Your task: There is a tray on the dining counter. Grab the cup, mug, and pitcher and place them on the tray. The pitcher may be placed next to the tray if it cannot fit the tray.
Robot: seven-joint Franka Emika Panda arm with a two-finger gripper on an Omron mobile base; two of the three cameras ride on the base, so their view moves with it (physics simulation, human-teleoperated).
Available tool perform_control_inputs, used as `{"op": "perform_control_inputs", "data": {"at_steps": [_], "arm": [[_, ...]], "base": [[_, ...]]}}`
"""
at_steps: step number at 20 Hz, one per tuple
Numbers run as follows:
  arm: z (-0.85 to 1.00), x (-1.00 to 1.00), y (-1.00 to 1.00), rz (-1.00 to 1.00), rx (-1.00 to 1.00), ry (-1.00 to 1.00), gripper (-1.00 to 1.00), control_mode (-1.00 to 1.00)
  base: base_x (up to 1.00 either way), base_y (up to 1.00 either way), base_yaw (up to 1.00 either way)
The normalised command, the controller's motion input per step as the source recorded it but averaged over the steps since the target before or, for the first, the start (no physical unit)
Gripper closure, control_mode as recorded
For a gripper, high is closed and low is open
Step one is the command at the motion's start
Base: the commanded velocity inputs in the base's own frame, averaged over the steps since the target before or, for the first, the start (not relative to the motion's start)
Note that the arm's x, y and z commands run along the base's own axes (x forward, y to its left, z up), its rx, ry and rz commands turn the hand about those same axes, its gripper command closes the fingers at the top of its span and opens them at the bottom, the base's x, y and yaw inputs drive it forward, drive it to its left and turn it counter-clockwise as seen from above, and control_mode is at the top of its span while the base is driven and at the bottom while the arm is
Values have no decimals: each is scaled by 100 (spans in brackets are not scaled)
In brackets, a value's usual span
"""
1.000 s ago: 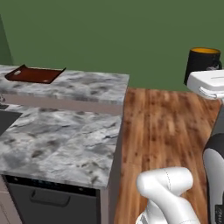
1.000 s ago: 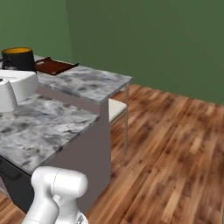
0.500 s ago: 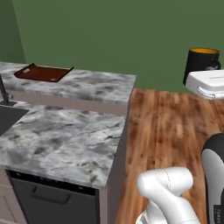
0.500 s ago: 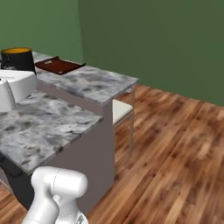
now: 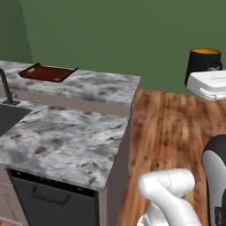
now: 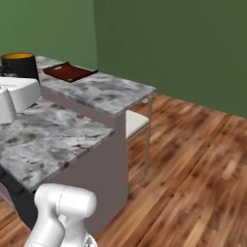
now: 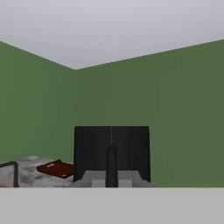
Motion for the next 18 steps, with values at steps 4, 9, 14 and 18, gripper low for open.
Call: {"op": "perform_control_inputs", "data": {"at_steps": [4, 9, 14, 18], "arm": [[0, 0, 0, 0, 0, 0, 100, 100], [0, 0, 0, 0, 0, 0, 100, 100], [0, 0, 0, 0, 0, 0, 100, 100], [0, 0, 0, 0, 0, 0, 100, 100]], "base": [[93, -100, 3], [76, -100, -2], [100, -100, -7], [100, -91, -4]]}}
